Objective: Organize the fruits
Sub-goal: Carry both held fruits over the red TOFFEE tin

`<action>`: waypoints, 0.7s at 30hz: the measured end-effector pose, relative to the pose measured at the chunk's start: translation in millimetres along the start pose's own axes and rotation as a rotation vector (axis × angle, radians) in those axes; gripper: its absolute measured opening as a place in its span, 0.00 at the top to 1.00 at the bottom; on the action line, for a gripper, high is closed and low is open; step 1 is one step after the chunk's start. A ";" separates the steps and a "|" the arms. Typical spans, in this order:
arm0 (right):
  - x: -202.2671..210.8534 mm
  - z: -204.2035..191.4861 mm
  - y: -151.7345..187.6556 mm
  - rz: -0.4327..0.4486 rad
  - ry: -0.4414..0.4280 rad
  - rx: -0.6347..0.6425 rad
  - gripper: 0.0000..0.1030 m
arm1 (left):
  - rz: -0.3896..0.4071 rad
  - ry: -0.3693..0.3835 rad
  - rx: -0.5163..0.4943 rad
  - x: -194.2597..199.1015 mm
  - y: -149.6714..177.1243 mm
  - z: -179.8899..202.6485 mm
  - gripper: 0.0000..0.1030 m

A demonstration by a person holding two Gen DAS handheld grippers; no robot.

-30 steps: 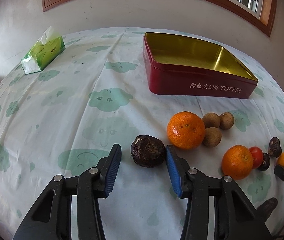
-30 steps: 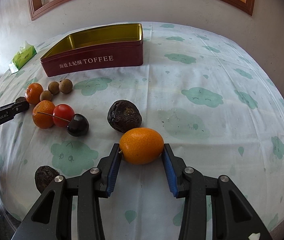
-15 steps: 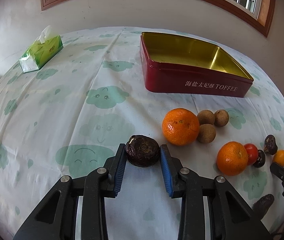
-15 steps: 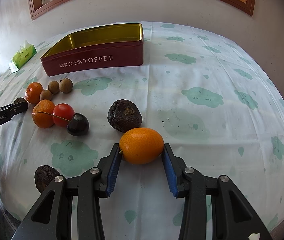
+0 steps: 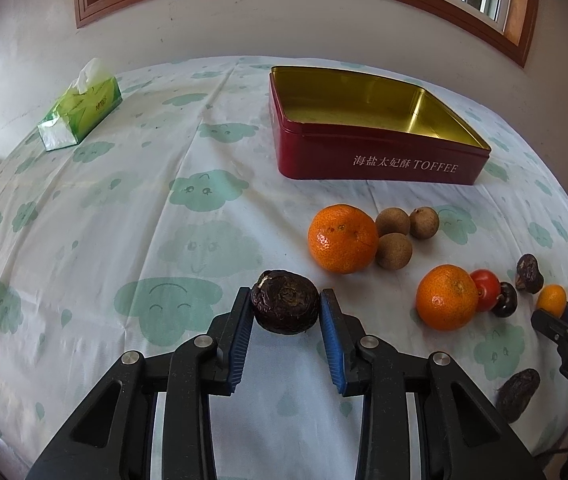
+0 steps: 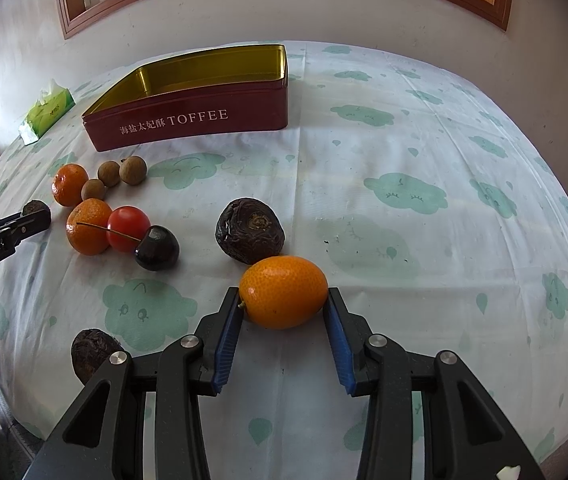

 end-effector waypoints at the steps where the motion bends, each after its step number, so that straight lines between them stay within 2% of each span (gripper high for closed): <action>1: 0.5 0.1 0.1 -0.001 0.001 0.000 0.63 | 0.001 0.000 -0.001 1.2 0.2 -0.2 0.67; 21: 27.6 -4.1 -7.1 0.048 -0.009 0.003 0.63 | 0.074 0.007 -0.012 35.5 -5.0 -5.7 0.67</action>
Point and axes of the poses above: each gripper's, at about its wrist camera, not at the fingertips, and x roughly against the way its jaws point, z to its right, y to its underside, the point moved 3 cm from there along -x, roughly the way its jaws point, and after that the axes turned 15 degrees about -y, right-handed, at the moved point
